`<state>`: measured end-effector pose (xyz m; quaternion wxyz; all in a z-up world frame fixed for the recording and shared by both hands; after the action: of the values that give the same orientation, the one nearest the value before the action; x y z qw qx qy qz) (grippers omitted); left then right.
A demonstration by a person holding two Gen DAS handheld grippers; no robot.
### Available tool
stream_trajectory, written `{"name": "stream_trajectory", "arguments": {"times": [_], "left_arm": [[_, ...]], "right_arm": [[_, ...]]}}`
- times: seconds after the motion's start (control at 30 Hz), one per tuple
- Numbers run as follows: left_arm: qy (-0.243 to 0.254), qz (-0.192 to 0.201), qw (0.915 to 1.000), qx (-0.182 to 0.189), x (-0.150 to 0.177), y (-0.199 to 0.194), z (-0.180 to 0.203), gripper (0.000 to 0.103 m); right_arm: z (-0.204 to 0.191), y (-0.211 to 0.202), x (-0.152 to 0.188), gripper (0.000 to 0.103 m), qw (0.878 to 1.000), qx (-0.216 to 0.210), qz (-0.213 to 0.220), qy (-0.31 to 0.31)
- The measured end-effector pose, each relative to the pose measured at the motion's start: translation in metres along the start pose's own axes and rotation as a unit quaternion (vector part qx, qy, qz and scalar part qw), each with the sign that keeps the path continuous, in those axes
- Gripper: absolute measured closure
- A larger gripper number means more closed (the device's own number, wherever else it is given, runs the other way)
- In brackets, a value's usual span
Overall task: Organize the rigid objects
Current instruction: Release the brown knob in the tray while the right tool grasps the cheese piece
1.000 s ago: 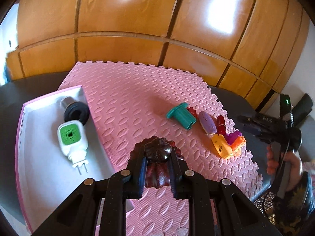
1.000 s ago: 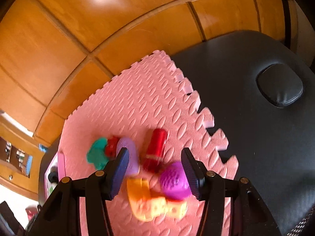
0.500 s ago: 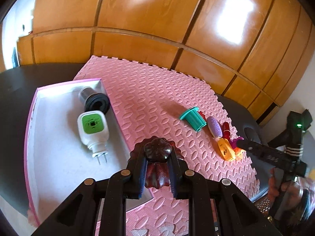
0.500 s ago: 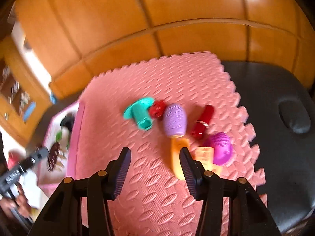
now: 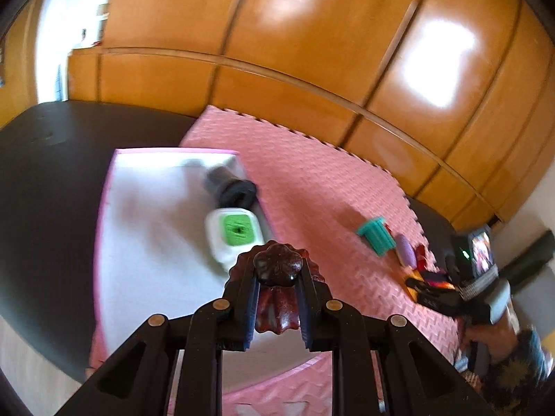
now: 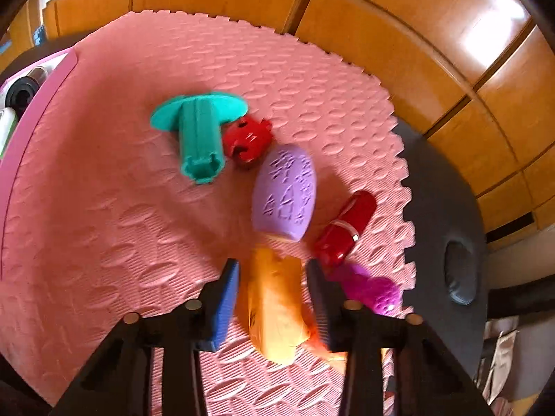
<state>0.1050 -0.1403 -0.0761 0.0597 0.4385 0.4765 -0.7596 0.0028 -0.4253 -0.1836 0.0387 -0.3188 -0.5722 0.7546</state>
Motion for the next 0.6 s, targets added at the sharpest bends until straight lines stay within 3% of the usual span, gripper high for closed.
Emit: {"name": "stream_trajectory", "arguments": {"times": [0.3, 0.6], "left_arm": [[-0.042, -0.001, 0.9983, -0.039, -0.011, 0.005, -0.067, 0.083], [-0.032, -0.025, 0.9968, -0.069, -0.033, 0.041, -0.099, 0.083]], "right_arm": [[0.02, 0.009, -0.003, 0.06, 0.998, 0.066, -0.004, 0.007], [0.022, 0.012, -0.001, 0.067, 0.999, 0.039, -0.014, 0.033]]}}
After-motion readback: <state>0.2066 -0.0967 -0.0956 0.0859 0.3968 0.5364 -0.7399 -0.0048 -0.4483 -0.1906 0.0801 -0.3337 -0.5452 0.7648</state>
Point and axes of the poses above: each gripper's, at about its wrist camera, not at the fingertips, and y roughly the way its jaws point, z to its right, x to its underside, the point moved 10 cm from there along y, roughly the way its jaws point, and after that the axes turned 14 degrees about y, right-handed, at the moved point
